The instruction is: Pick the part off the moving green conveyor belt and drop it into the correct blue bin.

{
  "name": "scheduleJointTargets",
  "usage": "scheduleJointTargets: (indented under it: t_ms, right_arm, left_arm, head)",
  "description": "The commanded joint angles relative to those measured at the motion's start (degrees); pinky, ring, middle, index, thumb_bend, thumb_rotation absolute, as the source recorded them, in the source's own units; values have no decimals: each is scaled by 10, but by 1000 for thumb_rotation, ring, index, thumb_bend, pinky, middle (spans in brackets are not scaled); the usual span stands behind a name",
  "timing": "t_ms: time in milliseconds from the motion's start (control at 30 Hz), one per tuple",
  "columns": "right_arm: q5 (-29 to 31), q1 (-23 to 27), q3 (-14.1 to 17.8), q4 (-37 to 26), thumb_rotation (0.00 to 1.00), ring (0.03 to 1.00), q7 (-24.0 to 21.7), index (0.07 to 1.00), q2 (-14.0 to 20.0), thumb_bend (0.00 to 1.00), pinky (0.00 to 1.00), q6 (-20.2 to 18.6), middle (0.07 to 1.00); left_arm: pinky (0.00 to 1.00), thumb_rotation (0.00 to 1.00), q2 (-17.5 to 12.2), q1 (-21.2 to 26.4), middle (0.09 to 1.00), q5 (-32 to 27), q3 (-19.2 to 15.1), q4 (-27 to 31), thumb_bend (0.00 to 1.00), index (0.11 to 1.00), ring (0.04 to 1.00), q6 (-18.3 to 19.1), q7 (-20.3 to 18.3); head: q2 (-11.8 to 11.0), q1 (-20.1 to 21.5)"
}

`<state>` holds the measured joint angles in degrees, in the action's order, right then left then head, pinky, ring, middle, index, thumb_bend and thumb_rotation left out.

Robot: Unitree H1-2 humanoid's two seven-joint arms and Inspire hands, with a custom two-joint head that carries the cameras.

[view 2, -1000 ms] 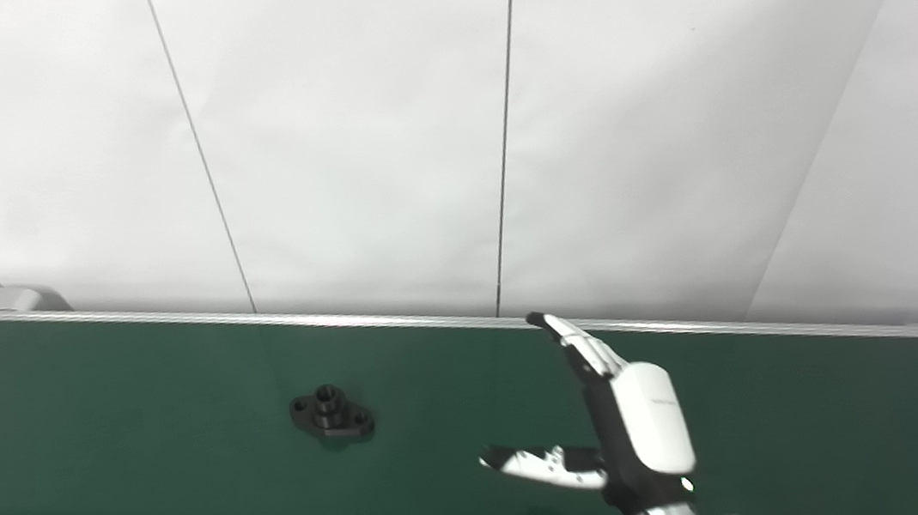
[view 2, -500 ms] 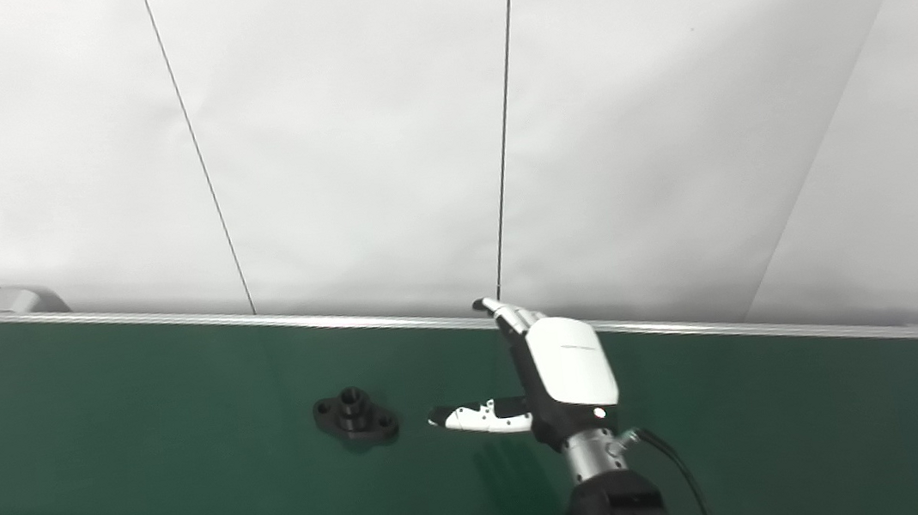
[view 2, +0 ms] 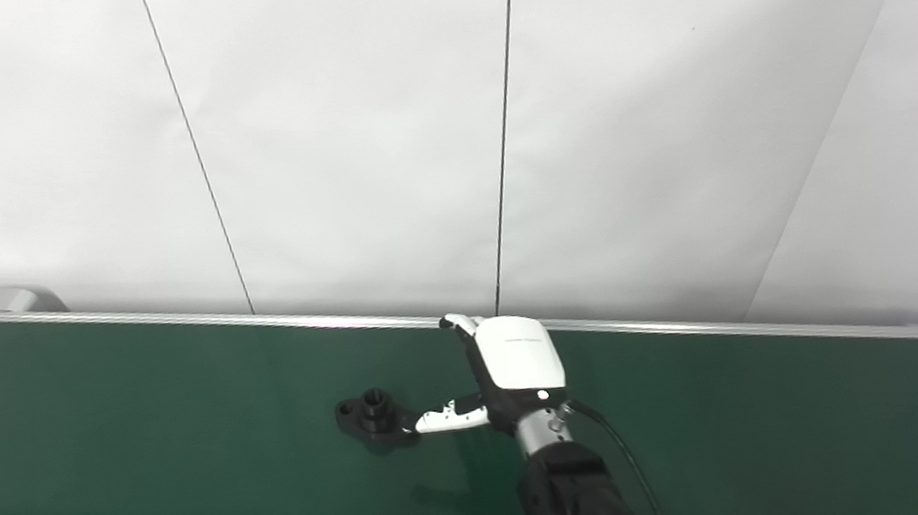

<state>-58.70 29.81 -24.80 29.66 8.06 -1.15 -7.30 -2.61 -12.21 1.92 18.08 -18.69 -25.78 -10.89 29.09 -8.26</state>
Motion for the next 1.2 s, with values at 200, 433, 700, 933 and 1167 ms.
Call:
scheduleJointTargets:
  t_ms: [200,433,700,933,1167]
  right_arm:
    - [3,44,-32,30,655,715,12,809,-10,951,553,-26,784]
    - [3,51,-60,55,685,677,4,807,-18,965,533,-47,771]
    - [-9,62,-95,93,562,399,-5,691,-21,878,321,-83,507]
    - [21,58,-97,116,209,265,7,499,-20,544,192,-76,357]
    - [21,51,-120,101,134,164,-17,484,-17,507,96,-107,256]
  left_arm:
    - [698,596,5,0,796,1,9,23,833,771,782,-11,5]
    - [713,604,5,-3,799,4,10,29,825,774,789,-11,8]
    - [736,610,5,-7,807,6,12,36,813,785,801,-11,8]
    - [708,600,6,-9,801,2,13,41,805,781,791,-11,10]
    - [709,608,5,-13,803,-1,13,45,802,786,790,-11,8]
  head:
    - [6,-4]
    - [13,-5]
    - [18,-8]
    - [22,-9]
    - [27,-7]
